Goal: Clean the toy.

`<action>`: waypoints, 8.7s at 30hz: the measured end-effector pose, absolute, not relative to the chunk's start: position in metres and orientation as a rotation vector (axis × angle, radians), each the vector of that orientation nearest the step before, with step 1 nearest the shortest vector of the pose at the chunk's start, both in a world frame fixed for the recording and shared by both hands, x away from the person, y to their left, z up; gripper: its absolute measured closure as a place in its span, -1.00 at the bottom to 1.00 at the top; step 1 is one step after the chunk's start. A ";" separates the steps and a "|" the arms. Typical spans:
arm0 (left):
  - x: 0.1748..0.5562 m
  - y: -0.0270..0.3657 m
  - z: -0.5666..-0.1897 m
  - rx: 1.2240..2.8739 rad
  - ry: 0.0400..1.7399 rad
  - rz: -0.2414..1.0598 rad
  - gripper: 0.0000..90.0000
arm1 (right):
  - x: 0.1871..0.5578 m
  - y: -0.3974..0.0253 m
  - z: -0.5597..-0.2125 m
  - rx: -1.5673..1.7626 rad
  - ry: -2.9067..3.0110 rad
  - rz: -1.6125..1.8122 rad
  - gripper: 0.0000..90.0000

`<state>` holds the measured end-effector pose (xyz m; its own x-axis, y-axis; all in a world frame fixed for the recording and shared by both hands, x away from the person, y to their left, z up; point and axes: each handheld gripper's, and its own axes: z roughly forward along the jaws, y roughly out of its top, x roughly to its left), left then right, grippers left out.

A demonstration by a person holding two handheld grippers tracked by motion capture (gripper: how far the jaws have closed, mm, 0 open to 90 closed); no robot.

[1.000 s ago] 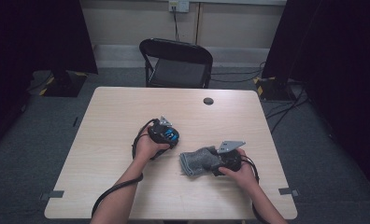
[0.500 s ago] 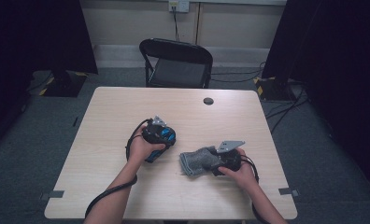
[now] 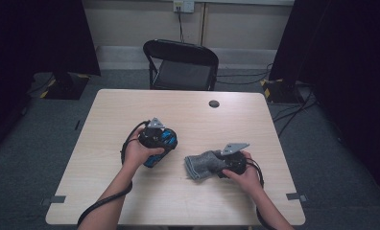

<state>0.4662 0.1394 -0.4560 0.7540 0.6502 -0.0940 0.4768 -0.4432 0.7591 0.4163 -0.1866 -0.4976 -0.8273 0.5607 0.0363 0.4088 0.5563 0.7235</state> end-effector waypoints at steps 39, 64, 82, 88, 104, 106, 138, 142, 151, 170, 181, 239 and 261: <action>0.411 0.131 -0.432 2.137 0.607 0.219 -0.43 | 0.466 -0.152 -0.415 1.149 2.370 1.201 0.65; 0.428 0.154 -0.438 2.114 0.804 0.351 -0.43 | 0.432 -0.097 -0.406 0.887 2.609 1.369 0.67; 0.431 0.170 -0.433 2.065 0.845 0.356 -0.43 | 0.422 -0.127 -0.417 0.903 2.665 1.351 0.67; 0.430 0.168 -0.432 2.069 0.833 0.347 -0.43 | 0.433 -0.145 -0.408 0.996 2.577 1.350 0.67; 0.421 0.146 -0.427 2.097 0.749 0.319 -0.43 | 0.468 -0.131 -0.388 1.114 2.438 1.301 0.67; 0.420 0.143 -0.427 2.100 0.742 0.315 -0.43 | 0.469 -0.123 -0.387 1.116 2.437 1.299 0.67; 0.430 0.157 -0.438 2.113 0.886 0.374 -0.43 | 0.440 -0.083 -0.402 0.991 2.620 1.391 0.67; 0.432 0.161 -0.440 2.113 0.896 0.380 -0.43 | 0.436 -0.086 -0.405 0.971 2.643 1.376 0.67; 0.432 0.169 -0.431 2.074 0.905 0.401 -0.43 | 0.436 -0.110 -0.415 1.032 2.635 1.299 0.67; 0.420 0.141 -0.422 2.094 0.787 0.337 -0.43 | 0.474 -0.118 -0.390 1.140 2.453 1.242 0.67; 0.416 0.131 -0.425 2.134 0.744 0.343 -0.43 | 0.474 -0.094 -0.383 1.090 2.465 1.259 0.67; 0.427 0.167 -0.422 2.082 0.872 0.405 -0.43 | 0.433 -0.079 -0.396 0.894 2.622 1.342 0.67; 0.429 0.172 -0.422 2.076 0.896 0.394 -0.43 | 0.424 -0.081 -0.399 0.822 2.641 1.329 0.67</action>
